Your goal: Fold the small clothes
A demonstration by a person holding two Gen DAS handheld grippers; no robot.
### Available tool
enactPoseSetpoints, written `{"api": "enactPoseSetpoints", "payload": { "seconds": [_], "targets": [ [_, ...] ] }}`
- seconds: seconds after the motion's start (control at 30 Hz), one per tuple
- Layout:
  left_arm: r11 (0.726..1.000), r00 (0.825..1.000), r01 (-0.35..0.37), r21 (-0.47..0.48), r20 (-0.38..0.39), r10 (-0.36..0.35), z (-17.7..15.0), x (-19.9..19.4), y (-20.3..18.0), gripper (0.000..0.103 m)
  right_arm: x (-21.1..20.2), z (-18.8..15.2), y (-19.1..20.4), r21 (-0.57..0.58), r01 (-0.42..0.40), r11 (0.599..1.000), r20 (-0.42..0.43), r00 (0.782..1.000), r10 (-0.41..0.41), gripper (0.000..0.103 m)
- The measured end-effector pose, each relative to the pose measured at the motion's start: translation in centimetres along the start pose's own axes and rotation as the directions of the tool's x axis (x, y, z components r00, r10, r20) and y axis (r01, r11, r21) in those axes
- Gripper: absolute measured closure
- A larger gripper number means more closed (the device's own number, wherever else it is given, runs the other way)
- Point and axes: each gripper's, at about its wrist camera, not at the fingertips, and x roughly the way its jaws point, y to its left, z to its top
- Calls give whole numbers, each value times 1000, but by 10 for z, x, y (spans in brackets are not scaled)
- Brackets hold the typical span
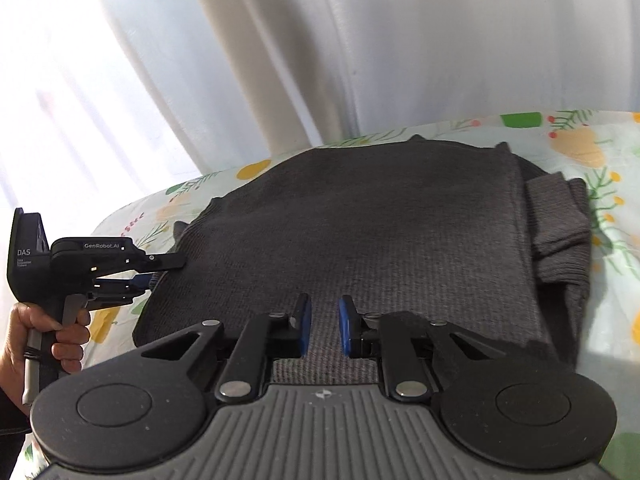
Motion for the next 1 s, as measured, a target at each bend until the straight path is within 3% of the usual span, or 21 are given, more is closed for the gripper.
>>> {"api": "enactPoseSetpoints", "payload": {
  "seconds": [0.3, 0.5, 0.67, 1.0],
  "targets": [
    [1000, 1000, -7, -10, 1, 7, 1, 7, 1, 69, 40, -8, 26, -63, -12, 998, -77, 997, 7, 89],
    [1000, 1000, -18, 12, 10, 18, -2, 3, -2, 77, 23, -9, 20, -69, 19, 997, -45, 999, -22, 89],
    [998, 999, -38, 58, 28, 36, -1, -3, -17, 78, 4, -10, 6, -45, 45, 998, -12, 999, -45, 89],
    [987, 998, -13, 160, 61, 3, -7, -17, -63, 80, -7, -17, -11, -10, 131, 991, 5, 991, -131, 89]
  ]
}}
